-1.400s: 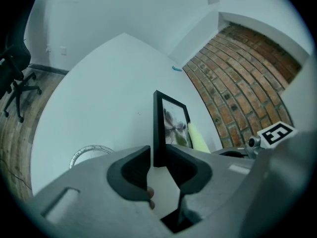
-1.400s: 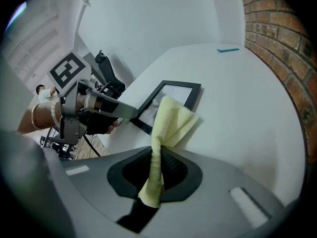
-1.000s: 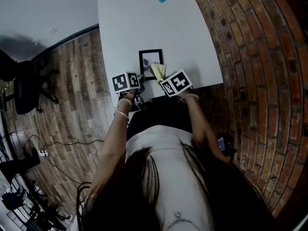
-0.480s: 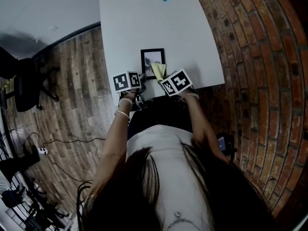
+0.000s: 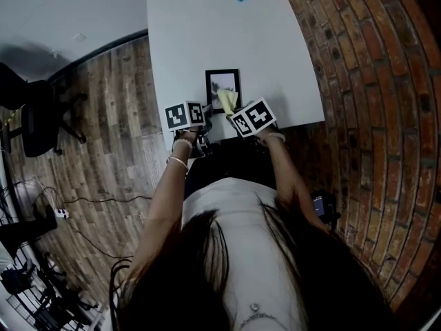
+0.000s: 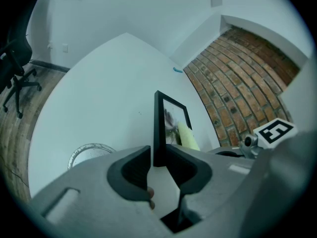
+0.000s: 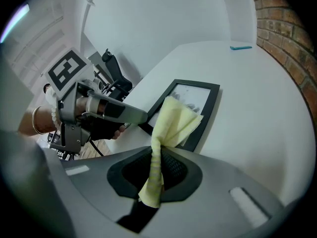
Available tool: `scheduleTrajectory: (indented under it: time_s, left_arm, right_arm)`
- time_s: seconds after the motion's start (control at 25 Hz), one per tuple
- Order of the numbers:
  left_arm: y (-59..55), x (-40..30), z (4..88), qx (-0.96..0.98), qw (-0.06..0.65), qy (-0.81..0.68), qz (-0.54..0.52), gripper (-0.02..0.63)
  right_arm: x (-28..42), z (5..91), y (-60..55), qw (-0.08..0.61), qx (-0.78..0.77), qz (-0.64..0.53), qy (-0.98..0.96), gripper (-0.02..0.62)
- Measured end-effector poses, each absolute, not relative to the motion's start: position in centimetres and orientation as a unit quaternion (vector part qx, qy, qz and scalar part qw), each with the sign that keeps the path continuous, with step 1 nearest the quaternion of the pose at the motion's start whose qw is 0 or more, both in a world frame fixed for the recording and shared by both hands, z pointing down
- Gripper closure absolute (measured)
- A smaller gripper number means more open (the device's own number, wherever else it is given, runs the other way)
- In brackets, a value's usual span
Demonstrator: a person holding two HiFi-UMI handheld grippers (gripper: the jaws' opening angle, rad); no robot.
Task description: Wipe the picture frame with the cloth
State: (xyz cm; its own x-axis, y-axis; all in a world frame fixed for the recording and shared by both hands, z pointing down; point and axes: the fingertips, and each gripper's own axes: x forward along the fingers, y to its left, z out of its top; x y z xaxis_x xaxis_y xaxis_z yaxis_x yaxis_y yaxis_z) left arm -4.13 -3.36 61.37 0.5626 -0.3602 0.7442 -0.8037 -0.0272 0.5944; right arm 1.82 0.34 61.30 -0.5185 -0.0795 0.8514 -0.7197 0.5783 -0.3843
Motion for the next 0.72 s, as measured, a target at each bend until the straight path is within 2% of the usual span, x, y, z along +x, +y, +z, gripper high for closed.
scheduleTrajectory:
  time_s: [0.72]
  left_arm:
    - [-3.5, -4.1, 61.4, 0.691, 0.570, -0.407, 0.176, 0.517]
  right_arm:
    - [0.6, 61.3, 0.2, 0.421, 0.232, 0.389, -0.786, 0.559]
